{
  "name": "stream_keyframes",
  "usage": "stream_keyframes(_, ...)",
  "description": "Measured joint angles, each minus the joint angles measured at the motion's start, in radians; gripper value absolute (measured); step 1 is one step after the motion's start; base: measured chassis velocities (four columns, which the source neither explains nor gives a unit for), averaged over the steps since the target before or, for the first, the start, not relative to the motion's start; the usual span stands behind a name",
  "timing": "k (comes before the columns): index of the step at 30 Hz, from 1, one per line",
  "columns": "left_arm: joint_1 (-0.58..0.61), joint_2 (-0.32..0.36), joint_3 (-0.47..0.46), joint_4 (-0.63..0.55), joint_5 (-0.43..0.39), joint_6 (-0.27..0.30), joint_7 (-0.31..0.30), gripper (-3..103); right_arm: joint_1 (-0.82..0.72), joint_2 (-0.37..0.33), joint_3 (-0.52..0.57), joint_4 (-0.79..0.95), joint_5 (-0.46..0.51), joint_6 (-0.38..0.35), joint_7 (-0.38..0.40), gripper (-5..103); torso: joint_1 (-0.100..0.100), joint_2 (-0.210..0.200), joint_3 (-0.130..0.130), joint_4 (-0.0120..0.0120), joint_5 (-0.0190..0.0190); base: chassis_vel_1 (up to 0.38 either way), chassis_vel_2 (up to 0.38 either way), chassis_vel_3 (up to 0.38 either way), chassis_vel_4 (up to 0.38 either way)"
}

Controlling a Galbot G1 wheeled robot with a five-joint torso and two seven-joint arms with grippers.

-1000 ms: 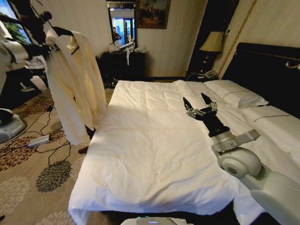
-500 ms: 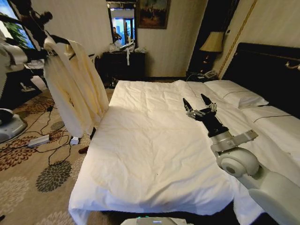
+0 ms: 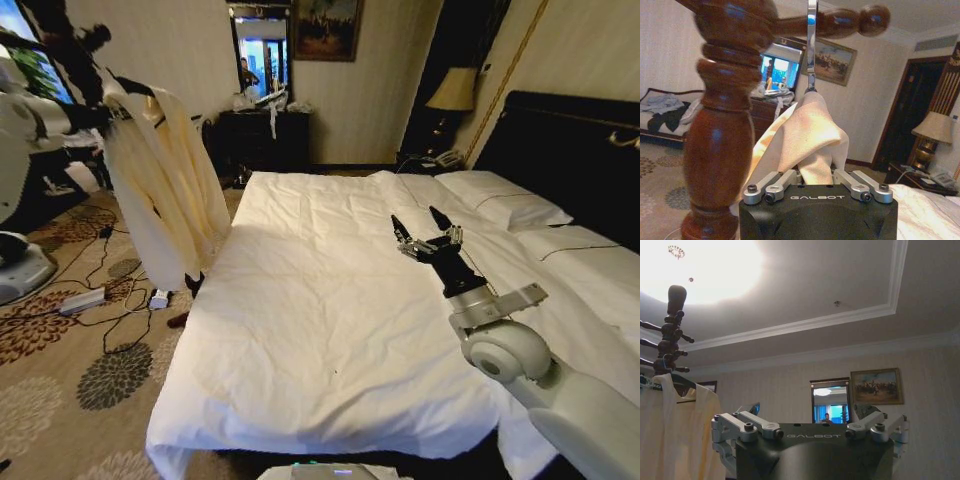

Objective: Pick up the clothes from the bed and hang them on the clothes hanger.

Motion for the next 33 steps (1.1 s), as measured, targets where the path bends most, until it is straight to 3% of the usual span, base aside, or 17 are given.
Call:
stream_keyframes(9,0.000,-0.012,0.000,0.010,0.001,0.008,-0.009,16,-0.007,0.012,0.000,-0.005,-0.012,0.003,-0.001,100,0.000,0.000,0.000,-0.0008,0.0002,0.000,0.000,0.000,0.000)
stream_keyframes(21,0.083,0.059,-0.039,-0.081,0.006,-0.023,0.011,14,-0.039,0.012,0.012,-0.001,-0.024,0.006,-0.001,100,0.000,0.000,0.000,-0.0003,0.0004,0.000,0.000,0.000,0.000)
stream_keyframes(23,0.086,0.061,-0.040,-0.085,0.007,-0.025,0.011,19,-0.040,0.012,0.013,-0.001,-0.025,0.006,-0.001,100,0.000,0.000,0.000,0.0000,0.0002,0.000,0.000,0.000,0.000)
stream_keyframes(26,0.133,0.109,-0.067,-0.160,0.016,-0.044,0.011,35,-0.057,0.015,0.023,0.003,-0.031,0.006,-0.001,100,0.000,0.000,0.000,0.0002,0.0000,0.000,0.000,0.000,0.000)
stream_keyframes(28,0.149,0.121,-0.078,-0.182,0.020,-0.047,0.011,35,-0.060,0.016,0.025,0.004,-0.032,0.006,-0.001,100,0.000,0.000,0.000,0.0001,0.0000,0.000,0.000,0.000,0.000)
stream_keyframes(32,0.248,0.188,-0.149,-0.308,0.051,-0.065,0.009,57,-0.068,0.023,0.028,0.006,-0.037,0.004,-0.001,100,0.000,0.000,0.000,-0.0006,-0.0001,0.000,0.000,0.000,0.000)
stream_keyframes(33,0.248,0.188,-0.149,-0.308,0.051,-0.065,0.009,57,-0.068,0.023,0.028,0.006,-0.037,0.004,-0.001,100,0.000,0.000,0.000,-0.0006,-0.0001,0.000,0.000,0.000,0.000)
